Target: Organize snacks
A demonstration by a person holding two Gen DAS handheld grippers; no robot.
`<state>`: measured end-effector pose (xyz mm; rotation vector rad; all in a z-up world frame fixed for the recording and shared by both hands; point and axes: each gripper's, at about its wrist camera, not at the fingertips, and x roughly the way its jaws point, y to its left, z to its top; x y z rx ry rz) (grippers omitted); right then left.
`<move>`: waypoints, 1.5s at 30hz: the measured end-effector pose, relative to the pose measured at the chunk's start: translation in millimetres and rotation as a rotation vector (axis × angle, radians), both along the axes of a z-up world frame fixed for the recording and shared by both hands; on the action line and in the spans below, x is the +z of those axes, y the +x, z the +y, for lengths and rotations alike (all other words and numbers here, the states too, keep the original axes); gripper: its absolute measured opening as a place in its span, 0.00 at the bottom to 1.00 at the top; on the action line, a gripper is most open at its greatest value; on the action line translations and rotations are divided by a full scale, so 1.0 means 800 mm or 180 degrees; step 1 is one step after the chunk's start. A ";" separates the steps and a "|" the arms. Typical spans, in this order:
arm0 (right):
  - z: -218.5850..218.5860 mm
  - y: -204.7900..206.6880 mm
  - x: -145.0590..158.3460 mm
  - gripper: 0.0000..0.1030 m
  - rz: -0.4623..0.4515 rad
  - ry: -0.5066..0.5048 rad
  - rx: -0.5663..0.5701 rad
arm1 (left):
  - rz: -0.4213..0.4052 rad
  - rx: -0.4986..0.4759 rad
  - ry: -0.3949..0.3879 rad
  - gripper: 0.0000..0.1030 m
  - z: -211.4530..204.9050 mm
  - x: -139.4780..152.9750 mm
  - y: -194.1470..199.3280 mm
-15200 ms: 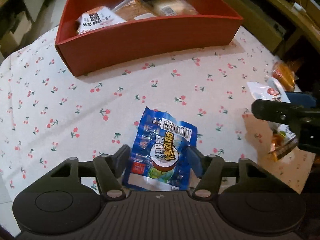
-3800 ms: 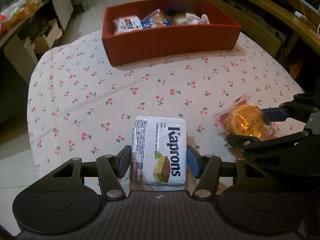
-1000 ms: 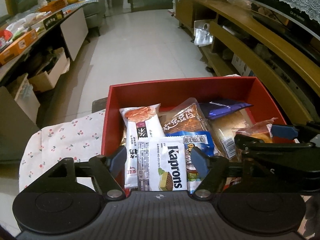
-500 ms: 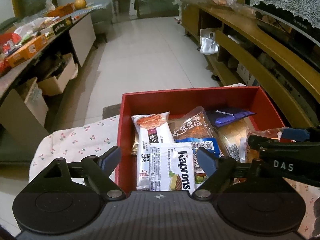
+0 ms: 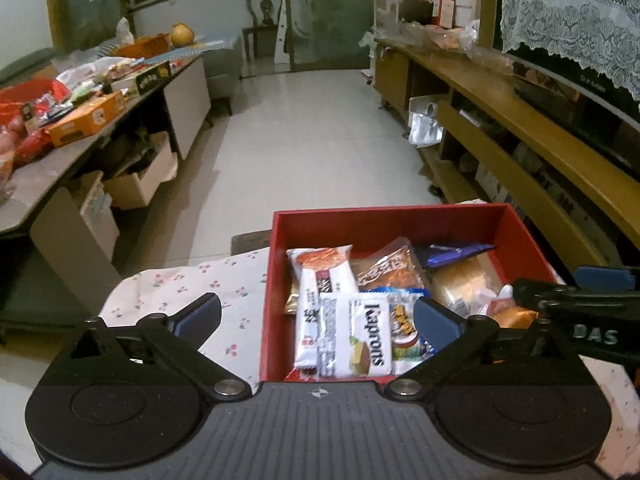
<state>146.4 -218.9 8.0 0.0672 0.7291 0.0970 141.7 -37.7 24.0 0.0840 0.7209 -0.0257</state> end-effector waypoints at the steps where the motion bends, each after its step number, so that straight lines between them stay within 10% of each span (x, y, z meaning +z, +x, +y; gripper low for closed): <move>1: 0.000 -0.005 0.001 0.79 -0.0002 0.0014 0.0003 | -0.0013 0.0012 0.0042 1.00 0.000 0.000 -0.003; 10: 0.001 -0.049 -0.004 0.79 0.0062 0.0028 -0.0001 | -0.0032 0.0011 0.0348 1.00 -0.010 -0.005 -0.043; 45: 0.006 -0.189 -0.012 0.80 0.0025 -0.0124 0.0040 | 0.0314 -0.0242 -0.0226 1.00 0.003 -0.027 -0.152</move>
